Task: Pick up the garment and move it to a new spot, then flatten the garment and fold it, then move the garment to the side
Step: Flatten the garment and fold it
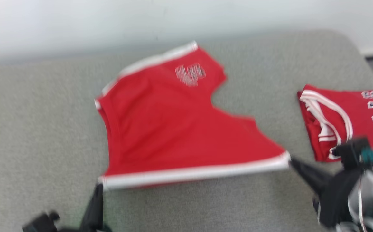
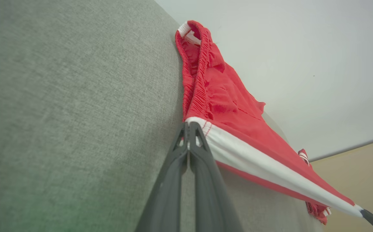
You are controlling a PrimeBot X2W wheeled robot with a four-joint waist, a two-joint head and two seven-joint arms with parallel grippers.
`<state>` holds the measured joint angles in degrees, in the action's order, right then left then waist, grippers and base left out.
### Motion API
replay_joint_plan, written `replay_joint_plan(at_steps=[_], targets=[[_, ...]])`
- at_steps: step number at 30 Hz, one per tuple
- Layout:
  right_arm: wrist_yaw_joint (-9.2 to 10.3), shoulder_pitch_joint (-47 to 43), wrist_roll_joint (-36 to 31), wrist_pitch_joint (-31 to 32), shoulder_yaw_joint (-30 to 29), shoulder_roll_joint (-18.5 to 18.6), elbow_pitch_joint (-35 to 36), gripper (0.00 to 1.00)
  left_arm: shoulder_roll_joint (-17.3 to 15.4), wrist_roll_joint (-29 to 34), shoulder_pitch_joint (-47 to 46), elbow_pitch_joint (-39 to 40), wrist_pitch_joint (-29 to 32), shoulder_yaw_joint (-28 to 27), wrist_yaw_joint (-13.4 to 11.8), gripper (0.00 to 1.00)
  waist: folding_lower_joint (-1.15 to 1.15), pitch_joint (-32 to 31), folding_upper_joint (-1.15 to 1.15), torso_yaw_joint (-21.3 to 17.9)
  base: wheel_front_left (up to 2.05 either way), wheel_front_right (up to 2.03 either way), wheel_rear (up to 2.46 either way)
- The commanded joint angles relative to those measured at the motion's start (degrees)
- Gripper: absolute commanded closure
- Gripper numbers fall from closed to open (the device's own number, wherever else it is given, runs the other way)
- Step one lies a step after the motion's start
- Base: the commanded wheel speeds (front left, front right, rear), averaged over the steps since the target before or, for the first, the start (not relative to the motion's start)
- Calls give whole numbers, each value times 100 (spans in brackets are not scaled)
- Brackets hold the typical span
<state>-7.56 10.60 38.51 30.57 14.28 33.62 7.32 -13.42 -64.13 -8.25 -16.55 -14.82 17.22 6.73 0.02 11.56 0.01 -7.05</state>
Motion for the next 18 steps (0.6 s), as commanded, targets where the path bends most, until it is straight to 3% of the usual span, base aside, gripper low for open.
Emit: replay_joint_plan(at_steps=[1,7,12,18], targets=[[16,-558,-122,203,-249,-85,309,100,-67,372,355,-29,-40,-6,-100,100,-2,-670,-1,21,0,0,0],[16,-1772,-228,650,-521,-484,884,100,47,1113,1185,213,-34,-107,-106,100,-2,-997,-1,42,0,0,0],[15,-2605,-177,1138,-613,-690,1179,100,-15,1587,1687,172,-25,194,-142,100,-2,-1116,-1,129,0,0,0],[15,-2384,-368,1012,-856,-666,1545,100,12,1715,1674,270,-18,290,-125,100,-2,-1127,-1,241,0,0,0]])
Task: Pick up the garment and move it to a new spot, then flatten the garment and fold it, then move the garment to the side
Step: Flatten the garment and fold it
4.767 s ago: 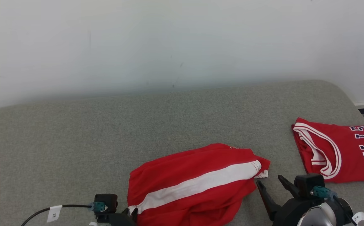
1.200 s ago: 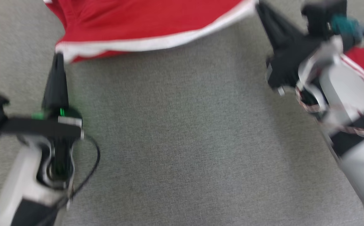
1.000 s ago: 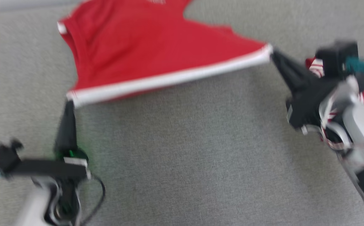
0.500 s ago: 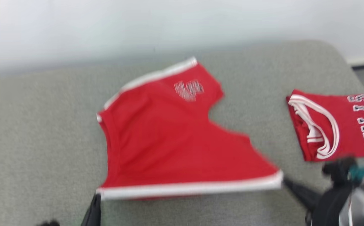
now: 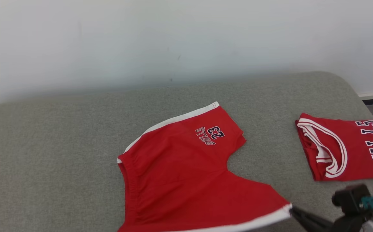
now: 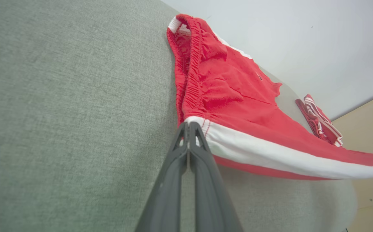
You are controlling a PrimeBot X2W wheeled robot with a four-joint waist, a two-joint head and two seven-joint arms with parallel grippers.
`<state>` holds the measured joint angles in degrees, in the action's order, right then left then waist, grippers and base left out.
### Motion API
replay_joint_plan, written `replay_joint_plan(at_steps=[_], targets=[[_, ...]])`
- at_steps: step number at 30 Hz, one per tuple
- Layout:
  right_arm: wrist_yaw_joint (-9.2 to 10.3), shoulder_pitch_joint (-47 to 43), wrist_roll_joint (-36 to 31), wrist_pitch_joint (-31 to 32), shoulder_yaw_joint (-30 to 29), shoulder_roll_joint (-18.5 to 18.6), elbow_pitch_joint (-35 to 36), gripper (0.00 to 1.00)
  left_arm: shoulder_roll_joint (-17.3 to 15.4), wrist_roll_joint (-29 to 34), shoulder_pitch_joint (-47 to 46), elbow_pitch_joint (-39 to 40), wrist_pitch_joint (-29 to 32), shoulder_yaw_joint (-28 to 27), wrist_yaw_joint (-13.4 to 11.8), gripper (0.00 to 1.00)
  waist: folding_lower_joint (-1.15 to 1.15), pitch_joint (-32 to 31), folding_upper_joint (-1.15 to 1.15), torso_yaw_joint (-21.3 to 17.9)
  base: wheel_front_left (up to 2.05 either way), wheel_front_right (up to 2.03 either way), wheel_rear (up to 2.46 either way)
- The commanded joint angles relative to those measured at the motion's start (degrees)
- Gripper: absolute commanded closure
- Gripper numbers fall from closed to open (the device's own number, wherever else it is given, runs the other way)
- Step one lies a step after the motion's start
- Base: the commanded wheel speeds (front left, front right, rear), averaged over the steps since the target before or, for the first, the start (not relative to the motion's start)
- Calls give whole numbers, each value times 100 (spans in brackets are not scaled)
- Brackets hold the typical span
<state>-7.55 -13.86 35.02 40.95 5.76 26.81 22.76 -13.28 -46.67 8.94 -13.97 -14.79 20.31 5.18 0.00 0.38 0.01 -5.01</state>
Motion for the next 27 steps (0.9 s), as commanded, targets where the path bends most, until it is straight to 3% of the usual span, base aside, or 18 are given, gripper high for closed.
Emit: replay_joint_plan(at_steps=[1,6,10,18,27], targets=[[14,234,-38,-85,30,57,-12,100,33,-60,-109,42,-24,-40,29,100,0,-3,-1,56,0,0,0],[14,1376,-144,-443,347,245,-556,100,105,-118,-548,10,3,-56,91,100,0,84,-1,161,0,0,0],[14,2707,-433,-920,825,265,-1700,100,205,-168,-1234,-167,168,-46,100,100,0,277,-1,339,0,0,0],[14,4351,-664,-1796,1334,-51,-3664,100,557,-54,-2522,-780,570,107,-149,100,0,615,-1,804,0,0,0],[14,5518,-1141,-2579,1063,-364,-5431,100,904,-20,-3742,-1850,655,243,-459,100,0,970,-1,1244,0,0,0]])
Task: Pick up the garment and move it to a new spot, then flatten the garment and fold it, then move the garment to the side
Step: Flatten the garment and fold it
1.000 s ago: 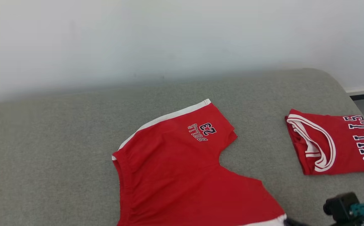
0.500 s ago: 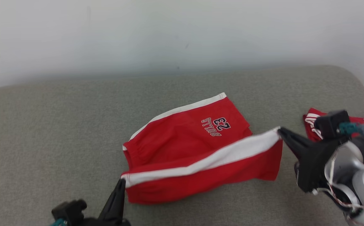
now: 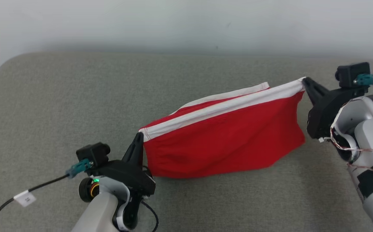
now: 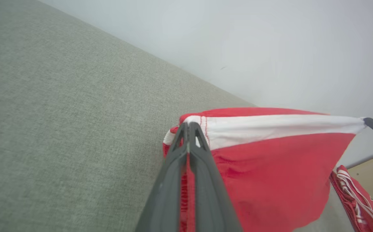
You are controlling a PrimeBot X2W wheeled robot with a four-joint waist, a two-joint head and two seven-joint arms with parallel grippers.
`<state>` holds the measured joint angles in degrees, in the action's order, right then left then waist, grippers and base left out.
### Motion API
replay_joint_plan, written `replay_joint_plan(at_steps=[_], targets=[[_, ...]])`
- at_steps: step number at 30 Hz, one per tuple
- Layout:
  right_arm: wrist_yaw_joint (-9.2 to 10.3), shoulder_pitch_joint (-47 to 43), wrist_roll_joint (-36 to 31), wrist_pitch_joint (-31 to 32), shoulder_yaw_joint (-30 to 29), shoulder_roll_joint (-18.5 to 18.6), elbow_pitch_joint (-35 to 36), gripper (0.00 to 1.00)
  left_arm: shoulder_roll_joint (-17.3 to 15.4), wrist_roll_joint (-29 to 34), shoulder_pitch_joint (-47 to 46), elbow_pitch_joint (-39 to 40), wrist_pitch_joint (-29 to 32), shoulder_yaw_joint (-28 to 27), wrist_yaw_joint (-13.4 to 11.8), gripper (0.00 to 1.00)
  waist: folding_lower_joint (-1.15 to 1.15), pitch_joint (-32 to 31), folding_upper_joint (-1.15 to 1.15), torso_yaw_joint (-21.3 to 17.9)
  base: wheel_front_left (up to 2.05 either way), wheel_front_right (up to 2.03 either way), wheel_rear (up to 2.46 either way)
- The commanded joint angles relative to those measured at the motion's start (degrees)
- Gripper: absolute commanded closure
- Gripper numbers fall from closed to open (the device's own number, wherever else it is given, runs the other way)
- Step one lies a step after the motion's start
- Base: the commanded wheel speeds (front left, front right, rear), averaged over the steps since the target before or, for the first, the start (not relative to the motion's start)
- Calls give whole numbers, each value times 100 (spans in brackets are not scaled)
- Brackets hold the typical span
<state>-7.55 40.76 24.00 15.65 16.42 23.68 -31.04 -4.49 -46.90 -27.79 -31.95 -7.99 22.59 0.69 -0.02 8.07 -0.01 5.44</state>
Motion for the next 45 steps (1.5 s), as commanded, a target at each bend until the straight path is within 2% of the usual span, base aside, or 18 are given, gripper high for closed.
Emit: replay_joint_plan(at_steps=[1,11,21,22,23,24,29,32,34,38,41,45], targets=[[14,56,-39,-48,-3,-51,-51,100,25,3,-69,-52,-25,14,-10,100,2,202,1,199,0,0,0],[14,1000,-563,-735,-100,-270,-1132,100,146,-87,-1006,-759,-223,308,158,100,2,689,1,323,0,0,0],[14,1578,-885,-1050,-169,-443,-1895,100,159,-496,-1592,-1030,-344,816,95,100,2,1018,1,390,0,0,0],[14,1615,-895,-1085,-169,-484,-1949,30,154,-509,-1636,-1061,-391,833,71,77,2,1032,1,395,0,0,0],[14,1674,-933,-1165,-189,-500,-1992,0,155,-528,-1677,-1098,-420,860,46,24,2,1049,1,399,0,0,0],[14,1738,-979,-1253,-236,-499,-2032,0,154,-558,-1711,-1135,-477,851,21,0,2,1061,1,402,0,0,0],[14,1885,-1118,-1661,-431,-556,-2238,0,155,-513,-1779,-1274,-671,733,-63,0,2,1043,1,436,0,0,0],[14,1904,-950,-1683,-496,-700,-2365,0,46,-289,-1641,-1223,-712,612,-106,0,2,968,1,437,0,0,0],[14,1833,-738,-1446,-532,-752,-2500,0,-155,103,-1440,-876,-721,444,-142,0,2,878,1,442,0,0,0],[14,1690,-401,-733,-489,-692,-2690,0,-513,1239,-555,366,-715,107,-257,0,2,665,1,425,0,0,0],[14,1525,-294,-305,-525,-561,-2807,0,-736,1811,325,1295,-717,-273,-228,0,2,463,1,412,0,0,0],[14,1248,-173,174,-596,-508,-2963,0,-901,2225,1435,2161,-718,-579,-70,0,2,243,1,423,0,0,0]])
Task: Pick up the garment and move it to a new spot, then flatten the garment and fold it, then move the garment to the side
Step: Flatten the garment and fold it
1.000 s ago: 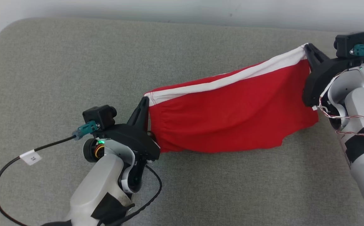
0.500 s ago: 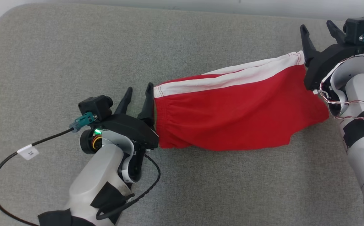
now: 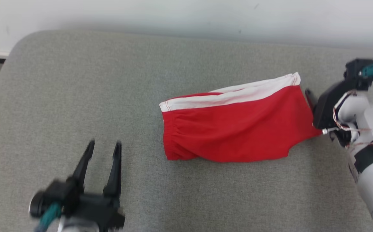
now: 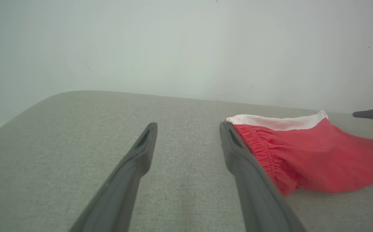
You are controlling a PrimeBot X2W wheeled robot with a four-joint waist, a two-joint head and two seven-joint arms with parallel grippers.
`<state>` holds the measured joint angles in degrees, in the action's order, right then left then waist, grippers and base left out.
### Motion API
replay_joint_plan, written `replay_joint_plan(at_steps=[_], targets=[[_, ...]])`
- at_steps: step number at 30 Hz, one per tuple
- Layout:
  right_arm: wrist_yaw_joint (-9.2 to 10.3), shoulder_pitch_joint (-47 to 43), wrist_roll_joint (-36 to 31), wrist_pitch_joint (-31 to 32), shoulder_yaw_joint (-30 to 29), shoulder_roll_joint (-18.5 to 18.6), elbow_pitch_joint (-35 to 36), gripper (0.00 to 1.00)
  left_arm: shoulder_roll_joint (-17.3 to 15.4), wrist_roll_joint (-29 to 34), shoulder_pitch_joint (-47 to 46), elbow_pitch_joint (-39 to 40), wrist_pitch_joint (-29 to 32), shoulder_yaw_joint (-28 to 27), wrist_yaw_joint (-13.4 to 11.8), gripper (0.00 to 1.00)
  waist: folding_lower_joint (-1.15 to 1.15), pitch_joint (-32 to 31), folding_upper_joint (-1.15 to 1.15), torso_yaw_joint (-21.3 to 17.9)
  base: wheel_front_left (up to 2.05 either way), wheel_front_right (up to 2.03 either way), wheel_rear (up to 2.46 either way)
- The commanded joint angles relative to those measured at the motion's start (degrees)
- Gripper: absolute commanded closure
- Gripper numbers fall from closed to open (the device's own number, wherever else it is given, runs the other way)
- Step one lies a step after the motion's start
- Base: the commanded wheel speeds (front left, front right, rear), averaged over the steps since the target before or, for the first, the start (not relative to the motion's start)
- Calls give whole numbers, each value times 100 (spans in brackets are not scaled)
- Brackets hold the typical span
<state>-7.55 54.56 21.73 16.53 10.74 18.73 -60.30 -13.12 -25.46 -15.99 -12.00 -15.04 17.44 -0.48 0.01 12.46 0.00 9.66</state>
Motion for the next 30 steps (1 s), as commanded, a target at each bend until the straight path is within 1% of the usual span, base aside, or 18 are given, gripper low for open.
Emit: replay_joint_plan(at_steps=[1,5,8,11,14,20,25,26,27,28,29,30], targets=[[14,-131,55,87,-28,-12,-37,0,-38,82,255,166,-14,-63,46,0,-1,-196,0,1,0,0,0],[14,-365,144,352,-214,19,-207,0,-68,262,1149,763,-15,-247,94,0,-1,-288,0,53,0,0,0],[14,-457,87,356,-371,65,-331,0,-34,327,1571,1040,-15,-319,59,0,-1,-282,0,139,0,0,0],[14,-489,14,322,-566,112,-510,0,32,361,1817,1227,-15,-327,78,0,-1,-235,0,260,0,0,0],[14,-412,-112,263,-768,150,-723,0,100,375,1900,1312,-15,-288,94,0,-1,-173,0,385,0,0,0],[14,-205,-338,273,-997,-36,-1036,0,175,429,1881,1348,-15,-236,146,0,-1,-60,0,550,0,0,0],[12,-283,-605,800,-1059,-235,-1309,0,224,457,1863,1321,-15,-216,187,0,-1,-26,0,608,0,0,0],[10,-311,-675,871,-1086,-219,-1337,8,230,457,1855,1307,-15,-210,188,0,-1,-24,0,612,0,0,0],[7,-329,-734,924,-1122,-186,-1361,55,232,452,1847,1291,-15,-206,193,0,-1,-25,0,616,0,0,0],[8,-347,-870,961,-1224,-132,-1389,83,239,441,1833,1271,-15,-206,215,0,-1,-28,0,617,0,0,0],[8,-348,-940,951,-1294,-97,-1398,94,246,434,1830,1260,-16,-204,224,0,-1,-29,0,614,0,0,0],[8,-350,-1021,917,-1347,-75,-1401,100,249,427,1826,1248,-16,-203,235,0,-1,-27,0,612,0,0,0]])
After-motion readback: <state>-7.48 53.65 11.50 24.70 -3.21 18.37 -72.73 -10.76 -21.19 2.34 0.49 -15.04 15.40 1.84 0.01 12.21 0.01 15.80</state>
